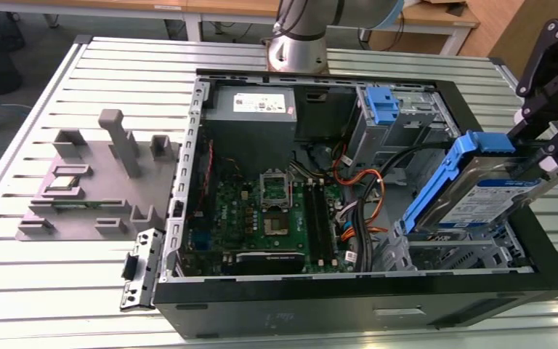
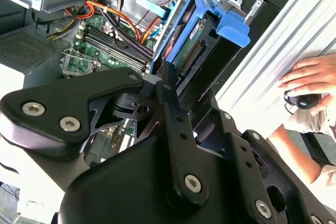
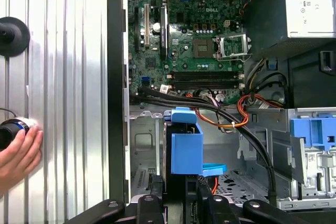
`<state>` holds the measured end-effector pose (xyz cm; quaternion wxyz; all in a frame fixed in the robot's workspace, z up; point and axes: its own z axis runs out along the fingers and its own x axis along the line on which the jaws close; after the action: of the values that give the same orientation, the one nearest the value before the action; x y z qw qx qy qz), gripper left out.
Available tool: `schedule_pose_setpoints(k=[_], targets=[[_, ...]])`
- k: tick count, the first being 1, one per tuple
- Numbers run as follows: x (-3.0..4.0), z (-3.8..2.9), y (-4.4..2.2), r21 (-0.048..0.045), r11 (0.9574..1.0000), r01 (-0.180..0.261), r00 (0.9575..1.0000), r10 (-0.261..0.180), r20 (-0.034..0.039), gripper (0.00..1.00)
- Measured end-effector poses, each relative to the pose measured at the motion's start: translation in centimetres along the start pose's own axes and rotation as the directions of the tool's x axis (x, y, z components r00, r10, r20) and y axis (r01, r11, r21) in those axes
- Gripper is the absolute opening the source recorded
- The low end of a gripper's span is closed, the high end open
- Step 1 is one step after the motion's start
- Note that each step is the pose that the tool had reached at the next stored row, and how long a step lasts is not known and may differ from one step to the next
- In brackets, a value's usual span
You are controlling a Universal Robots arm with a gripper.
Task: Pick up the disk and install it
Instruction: 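Insert the disk into the insertion slot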
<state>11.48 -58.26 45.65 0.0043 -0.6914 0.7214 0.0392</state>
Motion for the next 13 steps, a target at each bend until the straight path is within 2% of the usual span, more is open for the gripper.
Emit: schedule_pose_setpoints(k=[8, 9, 11, 12, 13], targets=[[0.00, -0.03, 0.00, 0.0000, 1.0000, 0.000, 1.0000, 0.000, -0.0001, 0.35], [-0.01, -0.03, -0.01, -0.0023, 1.0000, 0.000, 1.0000, 0.000, -0.0002, 0.35], [0.00, -0.01, -0.04, -0.0269, 0.9996, -0.002, 1.0000, 0.002, -0.0011, 0.35], [0.00, -0.01, -0.04, -0.0337, 0.9994, -0.002, 1.0000, 0.002, -0.0015, 0.35], [0.00, -0.01, -0.03, -0.0349, 0.9994, -0.002, 1.0000, 0.002, -0.0017, 0.35]])
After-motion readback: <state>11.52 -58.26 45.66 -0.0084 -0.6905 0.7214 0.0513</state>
